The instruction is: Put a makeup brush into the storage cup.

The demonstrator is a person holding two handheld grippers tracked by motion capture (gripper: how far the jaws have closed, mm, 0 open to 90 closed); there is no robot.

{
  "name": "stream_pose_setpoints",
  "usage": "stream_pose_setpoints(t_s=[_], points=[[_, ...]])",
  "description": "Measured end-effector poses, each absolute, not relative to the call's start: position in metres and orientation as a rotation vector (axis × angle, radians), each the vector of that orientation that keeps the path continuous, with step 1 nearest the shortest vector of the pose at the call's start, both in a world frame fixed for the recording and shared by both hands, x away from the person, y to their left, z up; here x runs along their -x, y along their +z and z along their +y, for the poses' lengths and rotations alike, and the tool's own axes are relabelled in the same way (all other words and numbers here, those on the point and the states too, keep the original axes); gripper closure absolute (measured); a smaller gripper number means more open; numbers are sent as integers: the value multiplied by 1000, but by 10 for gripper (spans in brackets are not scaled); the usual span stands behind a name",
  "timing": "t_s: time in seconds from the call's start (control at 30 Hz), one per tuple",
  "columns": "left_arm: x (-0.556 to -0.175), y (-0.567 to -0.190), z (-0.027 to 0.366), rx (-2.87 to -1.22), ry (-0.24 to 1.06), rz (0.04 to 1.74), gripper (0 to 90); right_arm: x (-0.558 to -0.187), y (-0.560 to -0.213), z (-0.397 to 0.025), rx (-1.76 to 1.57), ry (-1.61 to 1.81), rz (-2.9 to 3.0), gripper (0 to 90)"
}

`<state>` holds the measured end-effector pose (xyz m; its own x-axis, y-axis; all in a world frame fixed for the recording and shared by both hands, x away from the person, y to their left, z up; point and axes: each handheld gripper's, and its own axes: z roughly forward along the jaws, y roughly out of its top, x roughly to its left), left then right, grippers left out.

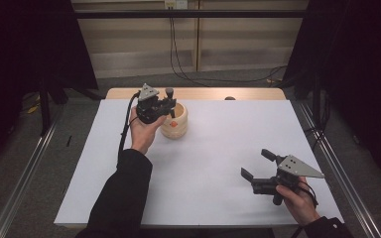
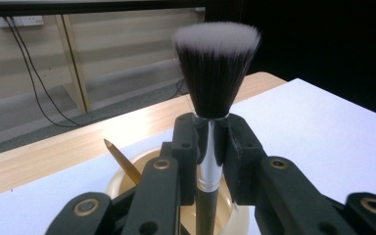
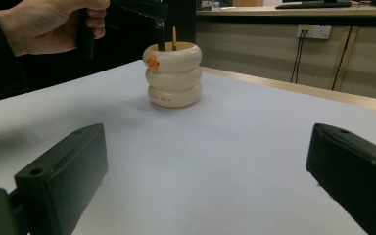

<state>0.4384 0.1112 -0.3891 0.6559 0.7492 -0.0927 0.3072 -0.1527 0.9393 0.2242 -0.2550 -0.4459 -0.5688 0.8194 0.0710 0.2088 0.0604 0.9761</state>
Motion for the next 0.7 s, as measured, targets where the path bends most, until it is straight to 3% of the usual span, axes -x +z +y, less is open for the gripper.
stream_pose_setpoints(t_s=[0.13,0.33,0.63,0.7], points=[[-438,-389,112,-1730,479,848,765,-224,-446,-255,-1018,1547,1824,24],[-436,-390,112,-1720,499,865,670,-223,-445,-254,-1030,1555,1814,23],[-435,-388,115,-1661,503,888,420,-224,-445,-255,-1028,1550,1821,20],[-435,-388,115,-1660,518,903,324,-224,-446,-255,-1031,1544,1825,20]])
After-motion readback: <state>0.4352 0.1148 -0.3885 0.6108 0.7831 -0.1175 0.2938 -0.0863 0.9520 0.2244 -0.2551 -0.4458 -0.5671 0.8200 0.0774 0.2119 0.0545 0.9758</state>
